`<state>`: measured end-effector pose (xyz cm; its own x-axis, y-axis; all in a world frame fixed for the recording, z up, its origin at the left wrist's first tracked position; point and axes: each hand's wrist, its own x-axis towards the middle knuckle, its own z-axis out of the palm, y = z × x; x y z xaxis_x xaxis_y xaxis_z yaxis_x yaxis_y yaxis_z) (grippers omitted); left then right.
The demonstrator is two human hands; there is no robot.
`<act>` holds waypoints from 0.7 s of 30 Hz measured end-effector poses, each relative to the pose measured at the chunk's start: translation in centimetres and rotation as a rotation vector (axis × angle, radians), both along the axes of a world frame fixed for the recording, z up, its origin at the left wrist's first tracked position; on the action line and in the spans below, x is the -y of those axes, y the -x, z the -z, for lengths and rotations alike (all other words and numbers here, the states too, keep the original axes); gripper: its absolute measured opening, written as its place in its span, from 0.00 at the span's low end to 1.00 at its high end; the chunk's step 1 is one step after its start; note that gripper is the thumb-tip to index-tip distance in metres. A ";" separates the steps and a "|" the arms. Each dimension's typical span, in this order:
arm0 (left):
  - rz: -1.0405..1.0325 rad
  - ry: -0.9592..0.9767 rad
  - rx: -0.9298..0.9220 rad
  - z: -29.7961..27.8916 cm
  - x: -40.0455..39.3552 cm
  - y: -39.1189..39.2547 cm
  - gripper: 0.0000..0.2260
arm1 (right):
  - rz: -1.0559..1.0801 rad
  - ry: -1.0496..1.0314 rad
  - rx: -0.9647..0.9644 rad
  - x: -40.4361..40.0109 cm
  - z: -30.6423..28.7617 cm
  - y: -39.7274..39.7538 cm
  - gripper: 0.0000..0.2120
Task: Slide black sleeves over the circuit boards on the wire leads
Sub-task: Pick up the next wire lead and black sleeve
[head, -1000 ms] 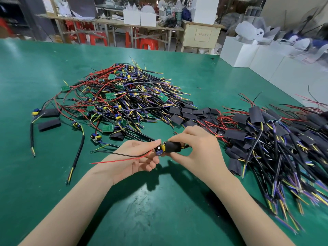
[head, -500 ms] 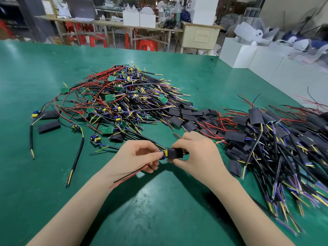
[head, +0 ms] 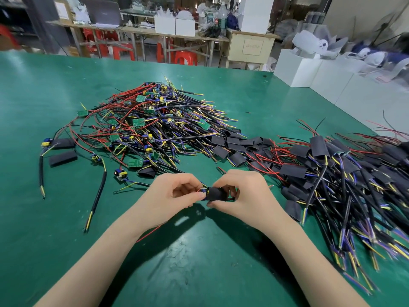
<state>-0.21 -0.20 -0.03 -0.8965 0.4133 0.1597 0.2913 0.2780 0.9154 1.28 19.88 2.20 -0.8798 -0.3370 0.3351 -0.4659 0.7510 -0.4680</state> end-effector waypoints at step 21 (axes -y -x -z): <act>-0.241 -0.028 -0.098 0.5 -0.7 0.0 0.02 | 0.142 -0.483 -0.102 0.8 1.3 0.1 0.19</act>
